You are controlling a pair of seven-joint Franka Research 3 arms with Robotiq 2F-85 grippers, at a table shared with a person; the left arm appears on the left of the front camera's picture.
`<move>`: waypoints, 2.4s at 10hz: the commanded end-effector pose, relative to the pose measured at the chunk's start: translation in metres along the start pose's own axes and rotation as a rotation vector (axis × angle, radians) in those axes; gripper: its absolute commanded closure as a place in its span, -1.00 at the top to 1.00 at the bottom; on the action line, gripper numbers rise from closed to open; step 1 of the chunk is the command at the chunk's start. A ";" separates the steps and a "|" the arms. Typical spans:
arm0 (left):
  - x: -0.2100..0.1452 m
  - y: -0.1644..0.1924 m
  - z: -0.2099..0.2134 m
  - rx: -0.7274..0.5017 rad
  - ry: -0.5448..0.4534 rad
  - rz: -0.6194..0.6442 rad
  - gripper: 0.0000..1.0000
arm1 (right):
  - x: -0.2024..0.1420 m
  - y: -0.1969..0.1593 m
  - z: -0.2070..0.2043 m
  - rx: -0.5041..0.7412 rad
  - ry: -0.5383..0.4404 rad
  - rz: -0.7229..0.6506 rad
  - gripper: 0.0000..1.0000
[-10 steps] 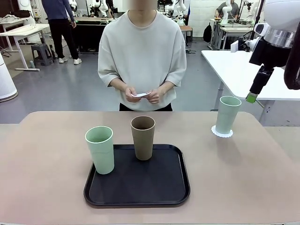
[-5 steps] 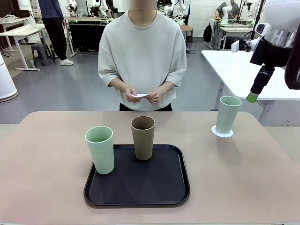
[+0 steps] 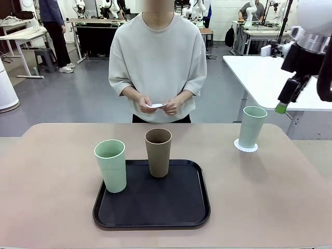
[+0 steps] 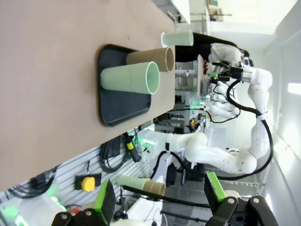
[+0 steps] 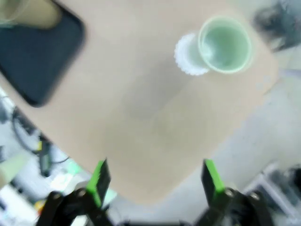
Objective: Place coasters on the table and set cups on them.
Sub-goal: Take one Reusable plastic cup from the Flat Tray and place it on a coaster set by the human.
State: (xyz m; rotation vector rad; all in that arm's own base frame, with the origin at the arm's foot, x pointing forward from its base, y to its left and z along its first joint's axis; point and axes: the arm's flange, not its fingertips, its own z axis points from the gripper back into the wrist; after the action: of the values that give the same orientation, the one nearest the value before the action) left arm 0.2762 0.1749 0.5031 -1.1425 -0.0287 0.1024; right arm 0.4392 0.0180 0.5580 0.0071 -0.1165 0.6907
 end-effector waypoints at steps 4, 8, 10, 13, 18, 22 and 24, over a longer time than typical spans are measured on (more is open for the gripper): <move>-0.001 -0.002 0.000 -0.012 -0.006 -0.002 1.00 | -0.052 -0.005 -0.022 0.164 0.068 -0.447 1.00; -0.001 -0.002 0.000 -0.012 -0.006 -0.002 1.00 | -0.067 -0.046 -0.005 0.517 0.005 -0.412 1.00; -0.001 -0.002 0.000 -0.012 -0.006 -0.002 1.00 | -0.103 -0.088 0.014 0.969 -0.159 -0.464 1.00; -0.001 -0.002 0.000 -0.012 -0.006 -0.002 1.00 | -0.145 -0.143 -0.007 1.195 -0.178 -0.573 1.00; -0.001 -0.002 0.000 -0.012 -0.006 -0.002 1.00 | -0.192 -0.207 -0.063 1.127 -0.280 -0.741 1.00; -0.001 -0.002 0.000 -0.012 -0.006 -0.002 1.00 | -0.221 -0.224 -0.086 0.966 -0.431 -0.766 1.00; -0.001 -0.002 0.000 -0.012 -0.006 -0.002 1.00 | -0.231 -0.232 -0.096 0.994 -0.454 -0.751 1.00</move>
State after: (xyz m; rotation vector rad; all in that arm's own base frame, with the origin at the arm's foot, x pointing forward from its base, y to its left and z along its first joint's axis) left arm 0.2762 0.1750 0.5030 -1.1429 -0.0285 0.1030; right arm 0.4226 -0.3059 0.4546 1.0804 -0.1472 -0.0892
